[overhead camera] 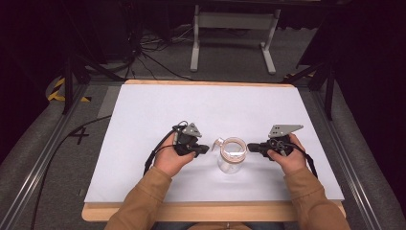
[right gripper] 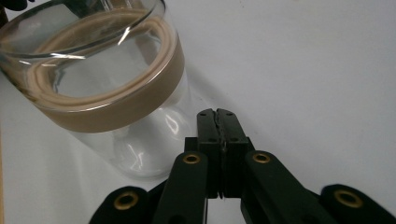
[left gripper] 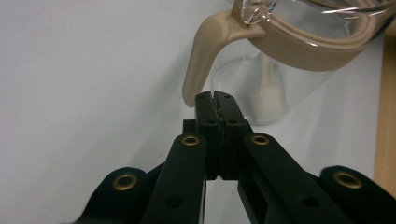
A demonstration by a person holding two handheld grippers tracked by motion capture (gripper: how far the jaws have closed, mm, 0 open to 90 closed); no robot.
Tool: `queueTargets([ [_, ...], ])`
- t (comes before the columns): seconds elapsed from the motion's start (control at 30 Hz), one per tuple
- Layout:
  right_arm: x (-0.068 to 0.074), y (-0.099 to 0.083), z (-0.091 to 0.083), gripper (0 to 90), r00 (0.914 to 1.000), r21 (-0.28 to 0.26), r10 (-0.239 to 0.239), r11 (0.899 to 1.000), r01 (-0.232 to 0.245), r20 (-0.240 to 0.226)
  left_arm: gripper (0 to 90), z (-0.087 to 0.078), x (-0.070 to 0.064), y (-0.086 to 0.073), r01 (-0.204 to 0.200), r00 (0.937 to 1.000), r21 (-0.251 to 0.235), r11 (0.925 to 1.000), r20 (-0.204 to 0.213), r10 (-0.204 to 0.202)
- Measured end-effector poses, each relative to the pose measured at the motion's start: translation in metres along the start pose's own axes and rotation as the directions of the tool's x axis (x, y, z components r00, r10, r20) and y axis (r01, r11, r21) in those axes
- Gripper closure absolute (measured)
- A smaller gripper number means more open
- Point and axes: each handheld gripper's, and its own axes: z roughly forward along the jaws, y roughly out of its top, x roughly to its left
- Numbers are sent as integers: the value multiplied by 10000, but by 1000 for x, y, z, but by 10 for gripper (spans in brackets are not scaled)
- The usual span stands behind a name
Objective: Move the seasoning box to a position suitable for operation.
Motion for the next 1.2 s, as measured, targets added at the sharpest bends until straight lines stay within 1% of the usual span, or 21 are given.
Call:
queueTargets([
  [0.03, 0, 0, 0, 900, 10000, -6, -2, 10000, 2, -13, 898, 2, 0, 0, 56, 10000, -5, 10000, -34, -56],
  [0.1, 0, -1, -1, 900, 10000, 7, 19, 10000, -19, -3, 898, 6, 0, 0, 34, 9999, 70, 10000, -100, -33],
  [0.23, 0, -4, -3, 900, 9999, -31, 107, 9999, -107, 32, 898, 12, -1, 2, 33, 9995, 21, 10000, -320, -33],
  [0.27, 0, -4, -4, 900, 9999, -47, 111, 9999, -110, 31, 898, 13, -1, 3, 98, 9997, -8, 10000, -245, -98],
  [0.3, 0, -5, -5, 900, 9999, -37, 150, 9999, -150, 23, 898, 14, -1, 3, 80, 9998, -2, 10000, -196, -80],
  [0.37, 0, -6, -6, 900, 9998, -58, 171, 9998, -170, 53, 898, 16, -1, 4, 62, 9995, 155, 9999, -323, -57],
  [0.47, 0, -8, -7, 900, 9998, -35, 203, 9998, -202, 83, 898, 16, 0, 5, 69, 9995, 145, 9999, -300, -64],
  [0.63, 0, -9, -10, 900, 9996, -67, 226, 9997, -225, 161, 898, 18, 1, 6, 11, 9991, 125, 9999, -416, -5],
  [0.7, 0, -10, -11, 900, 9995, -67, 242, 9997, -241, 191, 898, 19, 1, 7, 44, 9993, 79, 10000, -381, -41],
  [0.73, 1, -10, -12, 900, 9995, -76, 259, 9996, -258, 202, 898, 20, 3, 7, -23, 9991, 85, 10000, -420, 27],
  [0.77, 1, -11, -12, 900, 9994, -100, 248, 9996, -245, 235, 898, 21, 3, 8, 47, 9992, 74, 10000, -385, -44],
  [0.9, 3, -13, -16, 900, 9991, -116, 271, 9996, -268, 320, 896, 26, 7, 10, 15, 9991, -107, 9999, -428, -19],
  [1.0, 4, -16, -20, 900, 9987, -132, 320, 9994, -314, 399, 859, 30, 9, 13, 35, 9994, -233, 9997, -344, -43],
  [1.03, 4, -19, -23, 900, 9979, -140, 403, 9991, -397, 497, 849, 33, 11, 16, -17, 9994, -223, 9997, -340, 9],
  [1.1, 4, -21, -25, 900, 9976, -167, 446, 9989, -438, 536, 851, 35, 12, 18, -57, 9993, -227, 9997, -382, 48],
  [1.13, 5, -23, -27, 900, 9971, -161, 499, 9987, -490, 572, 854, 37, 13, 20, -158, 9990, -270, 9995, -414, 147],
  [1.2, 5, -26, -30, 900, 9963, -176, 551, 9984, -540, 659, 857, 39, 14, 23, -305, 9986, -203, 9993, -444, 296],
])
